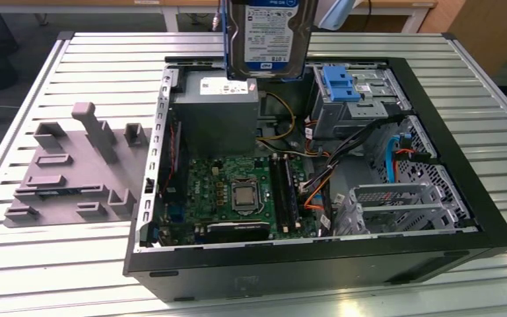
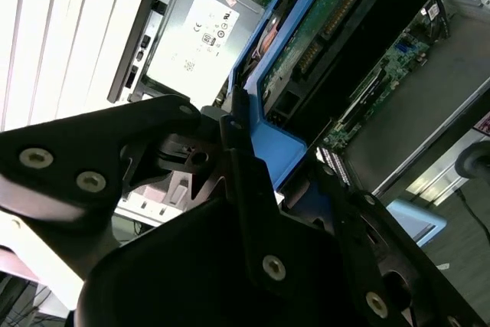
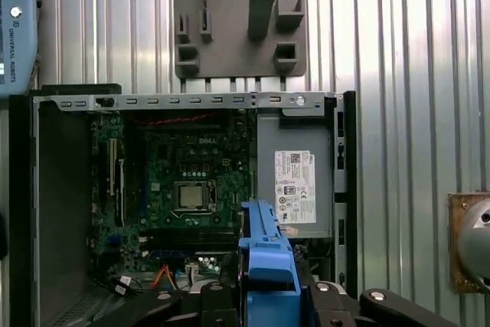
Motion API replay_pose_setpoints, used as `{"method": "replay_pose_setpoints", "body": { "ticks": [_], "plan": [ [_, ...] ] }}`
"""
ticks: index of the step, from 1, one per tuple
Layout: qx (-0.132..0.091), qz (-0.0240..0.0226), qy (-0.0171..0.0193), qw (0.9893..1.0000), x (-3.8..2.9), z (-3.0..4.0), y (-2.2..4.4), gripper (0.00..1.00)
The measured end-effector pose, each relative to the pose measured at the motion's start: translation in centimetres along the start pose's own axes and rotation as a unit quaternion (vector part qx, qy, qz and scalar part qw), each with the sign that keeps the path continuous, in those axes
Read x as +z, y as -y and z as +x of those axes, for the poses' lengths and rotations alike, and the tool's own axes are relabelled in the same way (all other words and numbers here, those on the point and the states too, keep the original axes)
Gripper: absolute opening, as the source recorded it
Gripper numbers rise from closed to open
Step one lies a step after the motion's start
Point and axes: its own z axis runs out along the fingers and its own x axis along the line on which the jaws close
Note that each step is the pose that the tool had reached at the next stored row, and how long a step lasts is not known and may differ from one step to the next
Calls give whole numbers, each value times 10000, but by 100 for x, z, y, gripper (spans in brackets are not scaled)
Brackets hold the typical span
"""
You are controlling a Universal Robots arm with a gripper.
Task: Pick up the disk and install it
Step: 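Pick up the disk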
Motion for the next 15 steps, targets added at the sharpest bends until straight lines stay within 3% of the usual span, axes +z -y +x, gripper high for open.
{"method": "replay_pose_setpoints", "body": {
  "ticks": [8,15],
  "plan": [
    [17,0,-14,10000,0,92,6,36],
    [17,1,-20,10000,0,98,6,36]
  ]
}}
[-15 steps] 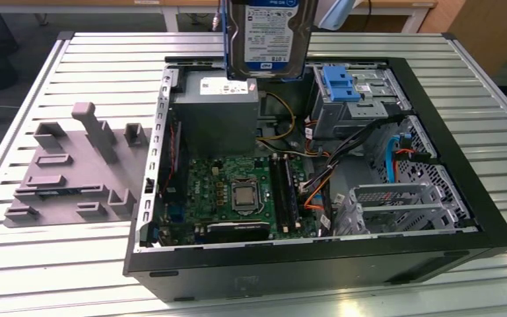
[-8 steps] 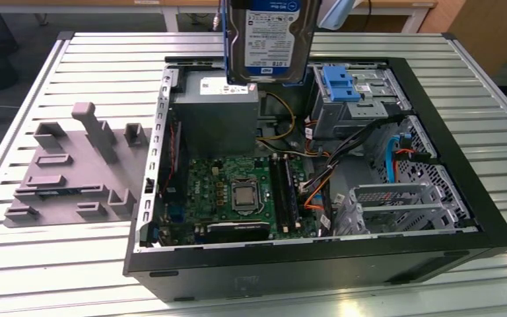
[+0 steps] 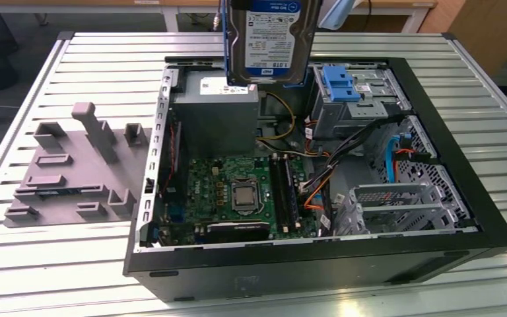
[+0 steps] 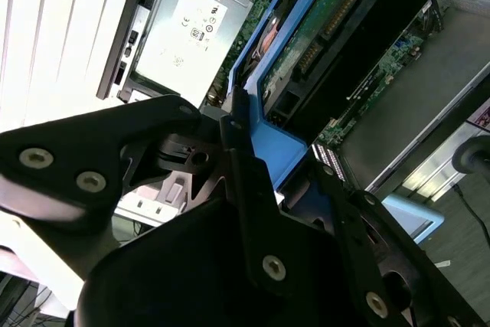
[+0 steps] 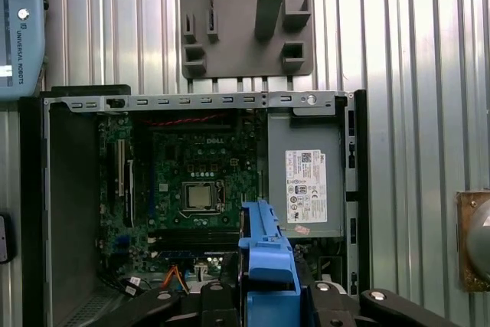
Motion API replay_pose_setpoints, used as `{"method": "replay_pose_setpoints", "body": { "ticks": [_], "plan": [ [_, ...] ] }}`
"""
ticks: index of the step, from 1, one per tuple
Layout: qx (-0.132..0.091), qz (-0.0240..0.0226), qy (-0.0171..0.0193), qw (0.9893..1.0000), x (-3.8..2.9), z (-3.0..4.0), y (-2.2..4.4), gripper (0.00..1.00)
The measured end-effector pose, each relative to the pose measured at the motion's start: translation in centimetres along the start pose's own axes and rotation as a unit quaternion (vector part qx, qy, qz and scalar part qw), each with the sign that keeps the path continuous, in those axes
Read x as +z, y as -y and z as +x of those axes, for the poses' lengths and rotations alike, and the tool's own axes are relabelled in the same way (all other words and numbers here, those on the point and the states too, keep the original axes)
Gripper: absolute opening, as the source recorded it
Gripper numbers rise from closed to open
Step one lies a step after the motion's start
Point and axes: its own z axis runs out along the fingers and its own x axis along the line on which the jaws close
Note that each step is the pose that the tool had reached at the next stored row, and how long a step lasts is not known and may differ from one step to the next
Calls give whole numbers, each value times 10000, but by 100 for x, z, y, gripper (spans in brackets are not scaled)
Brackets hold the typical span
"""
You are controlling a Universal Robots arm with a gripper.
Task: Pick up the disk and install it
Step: 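Pick up the disk, then insert the disk into the insertion slot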
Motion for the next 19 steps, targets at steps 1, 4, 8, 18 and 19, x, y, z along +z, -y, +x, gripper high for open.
{"method": "replay_pose_setpoints", "body": {
  "ticks": [1,4,8,18,19],
  "plan": [
    [0,0,-1,10000,0,0,0,36],
    [0,0,-1,10000,0,0,0,36],
    [0,0,-2,10000,0,1,0,36],
    [0,0,-3,10000,0,1,0,36],
    [0,0,-3,10000,0,1,0,36]
  ]
}}
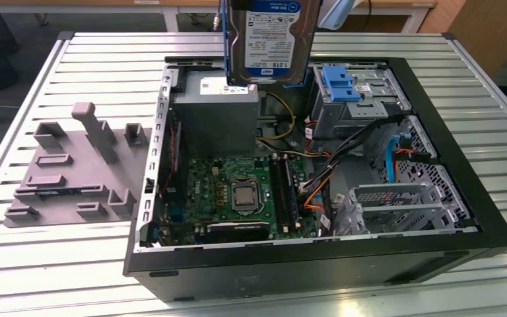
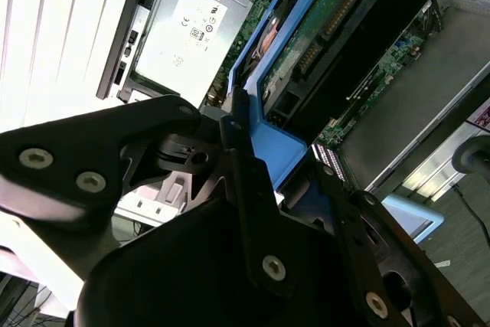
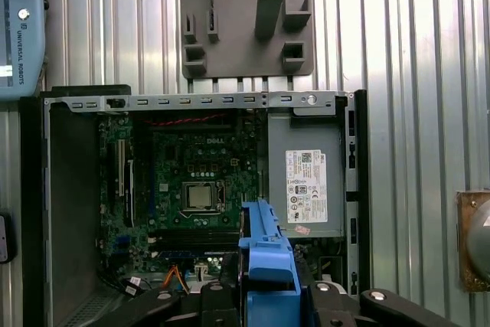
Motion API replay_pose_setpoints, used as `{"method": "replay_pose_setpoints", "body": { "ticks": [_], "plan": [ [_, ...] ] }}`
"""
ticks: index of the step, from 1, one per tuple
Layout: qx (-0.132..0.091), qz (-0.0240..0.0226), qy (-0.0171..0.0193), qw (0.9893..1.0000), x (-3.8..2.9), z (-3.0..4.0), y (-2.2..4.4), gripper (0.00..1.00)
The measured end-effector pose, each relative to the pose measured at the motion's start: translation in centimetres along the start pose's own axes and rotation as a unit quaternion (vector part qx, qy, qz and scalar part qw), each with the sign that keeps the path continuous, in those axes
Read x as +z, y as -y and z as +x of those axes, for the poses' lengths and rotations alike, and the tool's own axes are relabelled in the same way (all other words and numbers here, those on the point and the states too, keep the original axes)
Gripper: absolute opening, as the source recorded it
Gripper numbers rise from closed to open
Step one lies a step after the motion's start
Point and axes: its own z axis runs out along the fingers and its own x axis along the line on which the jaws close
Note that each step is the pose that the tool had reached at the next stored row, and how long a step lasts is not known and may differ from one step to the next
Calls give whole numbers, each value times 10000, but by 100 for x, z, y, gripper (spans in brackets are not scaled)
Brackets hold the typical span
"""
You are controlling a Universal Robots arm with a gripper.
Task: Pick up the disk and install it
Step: 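Insert the disk into the insertion slot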
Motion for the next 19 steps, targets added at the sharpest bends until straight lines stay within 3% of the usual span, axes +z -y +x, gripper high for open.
{"method": "replay_pose_setpoints", "body": {
  "ticks": [19],
  "plan": [
    [0,0,0,10000,0,44,2,36]
  ]
}}
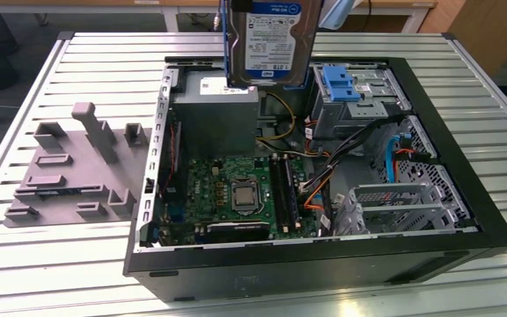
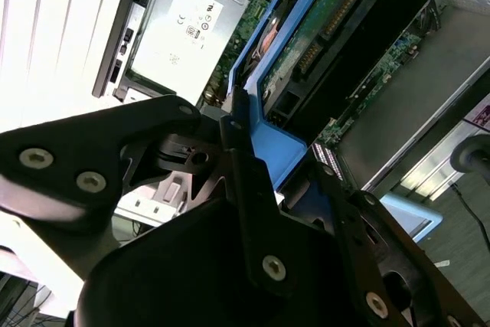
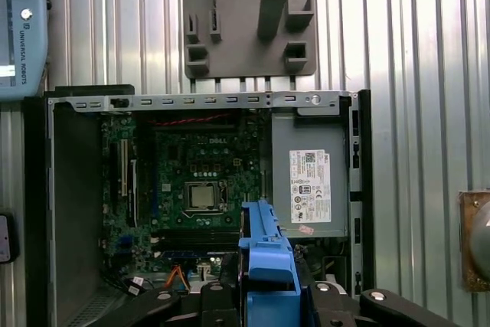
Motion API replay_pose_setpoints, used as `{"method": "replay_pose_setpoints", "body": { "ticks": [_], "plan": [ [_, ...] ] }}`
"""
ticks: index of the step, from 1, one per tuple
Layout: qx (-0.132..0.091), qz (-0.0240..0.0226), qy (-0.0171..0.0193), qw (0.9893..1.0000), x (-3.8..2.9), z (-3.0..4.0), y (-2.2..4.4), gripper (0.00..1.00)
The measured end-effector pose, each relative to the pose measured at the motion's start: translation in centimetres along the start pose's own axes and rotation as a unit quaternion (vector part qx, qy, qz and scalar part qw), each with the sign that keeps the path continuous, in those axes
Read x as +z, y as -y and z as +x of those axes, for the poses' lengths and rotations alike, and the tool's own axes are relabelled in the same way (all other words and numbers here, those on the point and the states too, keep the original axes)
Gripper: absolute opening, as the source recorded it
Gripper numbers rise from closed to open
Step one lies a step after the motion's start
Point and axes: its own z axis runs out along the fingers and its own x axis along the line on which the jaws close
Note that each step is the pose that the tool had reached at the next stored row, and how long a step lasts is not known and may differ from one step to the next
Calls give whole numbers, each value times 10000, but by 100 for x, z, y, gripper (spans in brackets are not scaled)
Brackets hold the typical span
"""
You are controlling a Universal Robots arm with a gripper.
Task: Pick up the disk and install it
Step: 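Insert the disk into the insertion slot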
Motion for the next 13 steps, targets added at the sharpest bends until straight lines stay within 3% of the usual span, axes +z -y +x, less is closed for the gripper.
{"method": "replay_pose_setpoints", "body": {
  "ticks": [13],
  "plan": [
    [0,0,0,10000,0,49,3,36]
  ]
}}
